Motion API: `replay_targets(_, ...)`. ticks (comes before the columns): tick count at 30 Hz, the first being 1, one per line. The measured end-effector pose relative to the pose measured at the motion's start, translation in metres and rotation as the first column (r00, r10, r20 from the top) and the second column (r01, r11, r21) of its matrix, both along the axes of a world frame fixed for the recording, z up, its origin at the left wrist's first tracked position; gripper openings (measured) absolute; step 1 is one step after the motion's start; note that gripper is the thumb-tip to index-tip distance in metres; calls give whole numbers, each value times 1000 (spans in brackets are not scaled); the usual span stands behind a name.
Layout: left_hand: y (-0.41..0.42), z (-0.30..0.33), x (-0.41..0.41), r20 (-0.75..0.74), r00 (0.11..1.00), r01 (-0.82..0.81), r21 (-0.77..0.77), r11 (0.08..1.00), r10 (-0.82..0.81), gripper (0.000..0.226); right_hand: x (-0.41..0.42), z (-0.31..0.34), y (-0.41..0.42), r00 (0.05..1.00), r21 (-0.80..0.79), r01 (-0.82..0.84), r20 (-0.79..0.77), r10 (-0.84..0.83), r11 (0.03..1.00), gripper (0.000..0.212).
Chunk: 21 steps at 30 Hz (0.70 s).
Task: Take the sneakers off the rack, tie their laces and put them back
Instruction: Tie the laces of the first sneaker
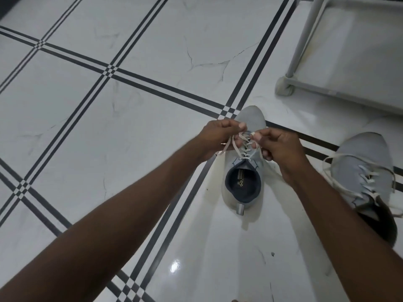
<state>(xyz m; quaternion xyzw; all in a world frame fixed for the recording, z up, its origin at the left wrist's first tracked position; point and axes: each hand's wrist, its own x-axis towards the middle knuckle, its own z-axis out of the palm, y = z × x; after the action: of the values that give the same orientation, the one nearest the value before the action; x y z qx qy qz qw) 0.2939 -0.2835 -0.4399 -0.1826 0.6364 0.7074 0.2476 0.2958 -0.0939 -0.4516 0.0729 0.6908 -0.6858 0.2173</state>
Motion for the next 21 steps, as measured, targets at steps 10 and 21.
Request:
replay_targets(10, 7, -13, -6, 42, 997, 61, 110, 992, -66, 23, 2, 9, -13, 965, 266, -132, -187, 186, 955, 38)
replay_targets(21, -1, -6, -2, 184, 966, 133, 254, 958, -183, 15, -4, 8, -12, 950, 248, -231, -149, 273, 941, 25)
